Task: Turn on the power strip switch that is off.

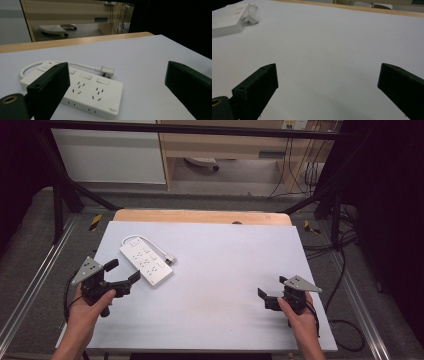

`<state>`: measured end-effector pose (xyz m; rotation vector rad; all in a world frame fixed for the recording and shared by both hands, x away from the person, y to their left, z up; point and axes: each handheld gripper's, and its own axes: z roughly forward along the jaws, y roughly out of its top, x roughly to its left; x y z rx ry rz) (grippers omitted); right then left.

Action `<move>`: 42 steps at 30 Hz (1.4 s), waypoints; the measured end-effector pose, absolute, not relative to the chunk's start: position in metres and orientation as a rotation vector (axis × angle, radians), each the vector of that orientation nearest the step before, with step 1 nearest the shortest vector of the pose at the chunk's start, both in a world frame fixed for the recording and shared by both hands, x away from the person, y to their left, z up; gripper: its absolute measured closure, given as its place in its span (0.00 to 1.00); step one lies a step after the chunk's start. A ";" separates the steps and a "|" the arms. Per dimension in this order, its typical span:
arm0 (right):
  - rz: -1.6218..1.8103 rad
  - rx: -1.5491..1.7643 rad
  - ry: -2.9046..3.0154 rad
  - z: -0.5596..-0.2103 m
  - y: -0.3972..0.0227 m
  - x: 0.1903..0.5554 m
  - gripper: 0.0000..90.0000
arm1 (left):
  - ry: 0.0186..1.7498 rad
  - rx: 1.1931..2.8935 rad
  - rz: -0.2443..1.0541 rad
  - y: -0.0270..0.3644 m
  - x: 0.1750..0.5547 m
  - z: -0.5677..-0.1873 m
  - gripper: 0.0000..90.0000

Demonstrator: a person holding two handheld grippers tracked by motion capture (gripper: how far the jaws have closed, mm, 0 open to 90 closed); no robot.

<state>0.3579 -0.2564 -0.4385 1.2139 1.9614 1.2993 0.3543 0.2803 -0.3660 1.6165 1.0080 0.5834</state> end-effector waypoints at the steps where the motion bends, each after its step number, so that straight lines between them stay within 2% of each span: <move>1: 1.299 1.213 1.960 -0.438 -0.257 0.358 0.04 | 1.009 1.622 0.585 0.278 0.357 -0.365 0.07; 23: 1.305 1.167 1.983 -0.437 -0.254 0.358 0.03 | 1.003 1.705 0.554 0.233 0.393 -0.372 0.07; 42: 1.297 1.170 1.997 -0.438 -0.253 0.358 0.03 | 1.038 1.729 0.568 0.226 0.412 -0.379 0.08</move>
